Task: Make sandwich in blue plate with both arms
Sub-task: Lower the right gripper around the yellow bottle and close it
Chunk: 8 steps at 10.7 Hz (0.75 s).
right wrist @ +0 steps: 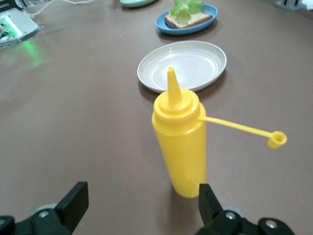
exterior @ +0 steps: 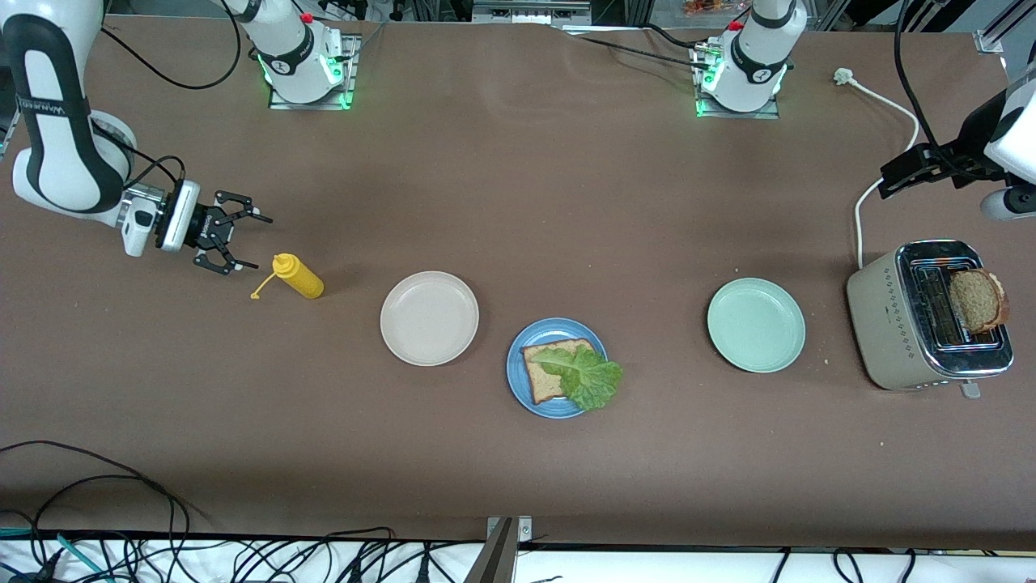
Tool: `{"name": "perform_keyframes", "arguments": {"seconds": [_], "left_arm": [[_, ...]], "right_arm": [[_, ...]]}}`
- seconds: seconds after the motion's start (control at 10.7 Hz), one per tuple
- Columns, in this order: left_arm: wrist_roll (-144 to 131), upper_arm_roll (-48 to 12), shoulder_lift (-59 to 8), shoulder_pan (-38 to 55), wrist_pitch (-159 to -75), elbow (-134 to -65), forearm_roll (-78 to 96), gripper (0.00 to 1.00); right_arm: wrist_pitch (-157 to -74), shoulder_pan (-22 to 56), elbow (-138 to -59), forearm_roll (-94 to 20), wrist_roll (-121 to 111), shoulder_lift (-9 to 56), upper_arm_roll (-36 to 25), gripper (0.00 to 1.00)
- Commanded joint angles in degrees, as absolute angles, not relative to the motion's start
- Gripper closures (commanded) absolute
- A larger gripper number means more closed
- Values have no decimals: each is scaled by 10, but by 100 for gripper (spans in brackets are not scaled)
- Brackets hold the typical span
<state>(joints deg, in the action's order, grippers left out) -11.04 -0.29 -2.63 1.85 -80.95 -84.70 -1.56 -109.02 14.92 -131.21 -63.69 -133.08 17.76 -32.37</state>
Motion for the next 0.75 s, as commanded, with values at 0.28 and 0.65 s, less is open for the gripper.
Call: {"name": "perform_keyframes", "arguments": {"seconds": [0.28, 0.65], "left_arm": [[-105, -4, -30, 18, -798, -832, -16, 0], [-106, -4, -30, 18, -798, -832, -16, 0]], "right_arm": [[-953, 134, -1190, -732, -1435, 344, -322, 0], [-953, 134, -1179, -746, -1436, 355, -307, 0]]}}
